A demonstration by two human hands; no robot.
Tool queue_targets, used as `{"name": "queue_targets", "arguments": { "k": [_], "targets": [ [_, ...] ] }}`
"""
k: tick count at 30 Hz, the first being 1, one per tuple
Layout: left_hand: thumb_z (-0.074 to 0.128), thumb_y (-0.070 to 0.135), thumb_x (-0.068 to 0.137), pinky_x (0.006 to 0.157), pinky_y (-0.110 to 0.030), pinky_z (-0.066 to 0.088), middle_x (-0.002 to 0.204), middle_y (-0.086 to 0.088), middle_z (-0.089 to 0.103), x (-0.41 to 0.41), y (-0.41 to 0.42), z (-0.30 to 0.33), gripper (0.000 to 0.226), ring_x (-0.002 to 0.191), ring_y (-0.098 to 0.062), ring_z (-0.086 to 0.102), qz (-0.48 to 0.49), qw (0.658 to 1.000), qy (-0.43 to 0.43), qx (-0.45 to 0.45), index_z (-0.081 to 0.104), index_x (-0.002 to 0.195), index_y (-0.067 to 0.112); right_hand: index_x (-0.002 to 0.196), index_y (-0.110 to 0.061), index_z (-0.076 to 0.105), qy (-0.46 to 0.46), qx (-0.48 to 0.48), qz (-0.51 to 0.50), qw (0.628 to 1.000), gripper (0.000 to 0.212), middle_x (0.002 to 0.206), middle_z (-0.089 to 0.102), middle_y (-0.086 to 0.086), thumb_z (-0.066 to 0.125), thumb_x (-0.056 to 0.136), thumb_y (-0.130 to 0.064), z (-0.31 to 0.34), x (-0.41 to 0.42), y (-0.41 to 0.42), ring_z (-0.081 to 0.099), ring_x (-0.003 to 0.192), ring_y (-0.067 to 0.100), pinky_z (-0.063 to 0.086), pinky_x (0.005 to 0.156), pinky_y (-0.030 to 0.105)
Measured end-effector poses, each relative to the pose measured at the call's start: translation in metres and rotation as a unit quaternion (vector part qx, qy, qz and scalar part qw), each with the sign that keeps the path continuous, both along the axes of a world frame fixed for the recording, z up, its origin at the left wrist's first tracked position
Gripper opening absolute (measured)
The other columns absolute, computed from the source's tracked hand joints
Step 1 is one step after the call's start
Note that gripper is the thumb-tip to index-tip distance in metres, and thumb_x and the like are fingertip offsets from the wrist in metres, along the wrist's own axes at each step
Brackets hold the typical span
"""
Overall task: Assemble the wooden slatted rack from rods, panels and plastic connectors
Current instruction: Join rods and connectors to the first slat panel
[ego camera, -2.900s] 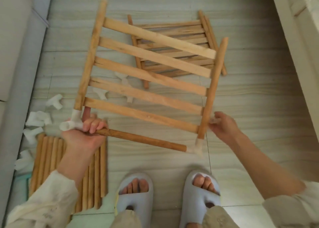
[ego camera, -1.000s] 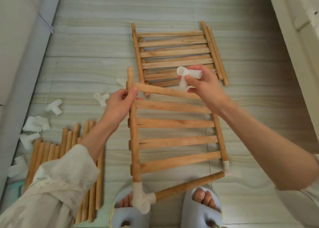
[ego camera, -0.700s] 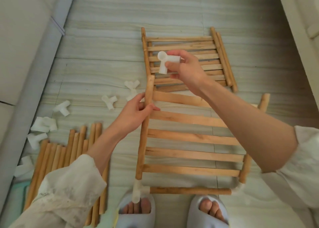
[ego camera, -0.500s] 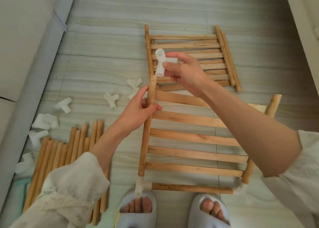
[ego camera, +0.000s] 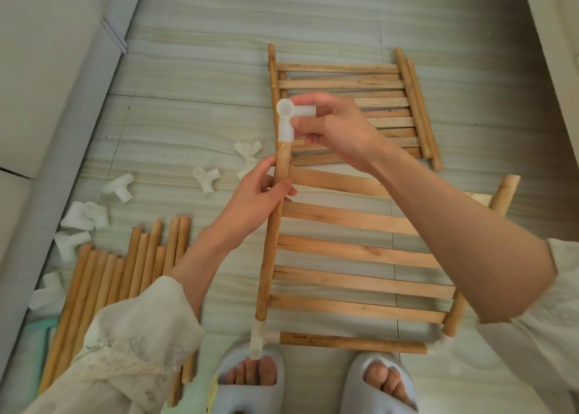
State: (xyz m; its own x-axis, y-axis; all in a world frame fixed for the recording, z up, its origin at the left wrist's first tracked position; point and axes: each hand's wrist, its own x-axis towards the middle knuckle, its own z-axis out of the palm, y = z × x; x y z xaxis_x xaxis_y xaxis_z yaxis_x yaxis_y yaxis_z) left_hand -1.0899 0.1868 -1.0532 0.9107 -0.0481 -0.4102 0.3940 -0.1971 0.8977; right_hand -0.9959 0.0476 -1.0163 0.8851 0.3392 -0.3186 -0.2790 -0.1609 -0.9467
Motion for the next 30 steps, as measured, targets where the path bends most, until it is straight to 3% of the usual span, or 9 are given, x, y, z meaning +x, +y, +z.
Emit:
{"name": "queue_targets", "arguments": {
  "k": [6, 9, 12, 16, 19, 22, 24, 27, 30],
  "targets": [
    [0.041, 0.026, 0.101, 0.075, -0.036, 0.042, 0.089, 0.004, 0.058, 0.000, -0.003, -0.003, 0.017, 0.074, -0.009, 0.062, 0.050, 0.995, 0.047, -0.071, 0.056, 0.109, 0.027, 0.101, -0.012, 0.061, -0.022, -0.052, 0.047, 0.997, 0.023, 0.089, 0.064, 0.005, 0.062, 0.084, 0.004, -0.007, -0.012, 0.002, 0.059, 0.070, 0.007, 0.048, 0.063, 0.019],
    [0.031, 0.037, 0.102, 0.067, -0.030, 0.032, 0.086, 0.003, 0.056, 0.003, -0.008, -0.003, 0.034, 0.063, -0.012, 0.051, 0.133, 0.964, 0.101, -0.205, 0.061, 0.100, 0.022, 0.101, -0.013, 0.059, -0.045, -0.065, 0.046, 0.996, 0.027, 0.089, 0.063, 0.005, 0.058, 0.084, 0.008, -0.013, -0.020, 0.004, 0.058, 0.068, 0.001, 0.047, 0.063, 0.019],
    [0.021, 0.061, 0.096, 0.059, -0.027, 0.034, 0.078, -0.001, 0.055, 0.012, -0.004, 0.010, 0.064, 0.059, -0.015, 0.043, 0.141, 0.940, 0.173, -0.260, 0.063, 0.110, 0.014, 0.102, -0.009, 0.060, -0.073, -0.066, 0.044, 0.994, 0.030, 0.086, 0.063, 0.001, 0.056, 0.083, 0.013, -0.018, -0.023, 0.003, 0.062, 0.067, -0.003, 0.050, 0.063, 0.017],
    [0.018, 0.080, 0.082, 0.059, -0.028, 0.041, 0.080, -0.003, 0.053, 0.030, -0.005, 0.026, 0.083, 0.062, -0.015, 0.046, 0.067, 0.963, 0.203, -0.166, 0.067, 0.107, 0.018, 0.100, -0.009, 0.063, -0.098, -0.083, 0.040, 0.991, 0.029, 0.098, 0.063, 0.012, 0.061, 0.080, 0.011, -0.021, -0.023, 0.004, 0.065, 0.084, 0.017, 0.055, 0.079, 0.029],
    [0.029, 0.067, 0.090, 0.057, -0.028, 0.037, 0.083, 0.002, 0.054, 0.035, -0.010, 0.026, 0.058, 0.065, -0.012, 0.044, 0.069, 0.967, 0.189, -0.156, 0.067, 0.096, 0.024, 0.103, -0.005, 0.063, -0.104, -0.068, 0.028, 0.992, 0.032, 0.093, 0.061, 0.009, 0.059, 0.080, 0.016, -0.020, -0.028, 0.004, 0.060, 0.066, -0.006, 0.048, 0.066, 0.011],
    [0.034, 0.053, 0.090, 0.055, -0.028, 0.031, 0.069, 0.006, 0.054, 0.036, -0.013, 0.024, 0.041, 0.061, -0.012, 0.039, 0.076, 0.968, 0.173, -0.162, 0.061, 0.076, 0.026, 0.106, -0.003, 0.064, -0.123, -0.084, 0.016, 0.989, 0.029, 0.090, 0.060, 0.004, 0.061, 0.080, 0.012, -0.021, -0.032, 0.006, 0.056, 0.062, -0.012, 0.041, 0.063, 0.005],
    [0.031, 0.049, 0.090, 0.054, -0.028, 0.030, 0.067, 0.004, 0.048, 0.038, -0.015, 0.023, 0.037, 0.061, -0.012, 0.038, 0.091, 0.970, 0.170, -0.146, 0.056, 0.074, 0.025, 0.105, -0.007, 0.066, -0.137, -0.104, 0.014, 0.985, 0.027, 0.093, 0.064, 0.009, 0.061, 0.081, 0.007, -0.023, -0.033, 0.008, 0.054, 0.065, -0.004, 0.042, 0.064, 0.010],
    [0.031, 0.048, 0.088, 0.054, -0.028, 0.031, 0.070, 0.001, 0.042, 0.040, -0.016, 0.021, 0.034, 0.060, -0.013, 0.037, 0.100, 0.969, 0.187, -0.127, 0.051, 0.078, 0.022, 0.109, -0.015, 0.066, -0.145, -0.120, 0.018, 0.982, 0.031, 0.101, 0.066, 0.016, 0.062, 0.083, 0.002, -0.028, -0.035, 0.006, 0.052, 0.072, 0.026, 0.047, 0.071, 0.030],
    [0.031, 0.047, 0.087, 0.052, -0.027, 0.032, 0.069, 0.000, 0.039, 0.042, -0.017, 0.019, 0.033, 0.058, -0.014, 0.036, 0.103, 0.965, 0.208, -0.125, 0.048, 0.082, 0.019, 0.111, -0.020, 0.066, -0.145, -0.120, 0.029, 0.982, 0.036, 0.102, 0.067, 0.015, 0.062, 0.083, 0.003, -0.029, -0.035, 0.004, 0.050, 0.070, 0.024, 0.047, 0.073, 0.033]
  ]
}}
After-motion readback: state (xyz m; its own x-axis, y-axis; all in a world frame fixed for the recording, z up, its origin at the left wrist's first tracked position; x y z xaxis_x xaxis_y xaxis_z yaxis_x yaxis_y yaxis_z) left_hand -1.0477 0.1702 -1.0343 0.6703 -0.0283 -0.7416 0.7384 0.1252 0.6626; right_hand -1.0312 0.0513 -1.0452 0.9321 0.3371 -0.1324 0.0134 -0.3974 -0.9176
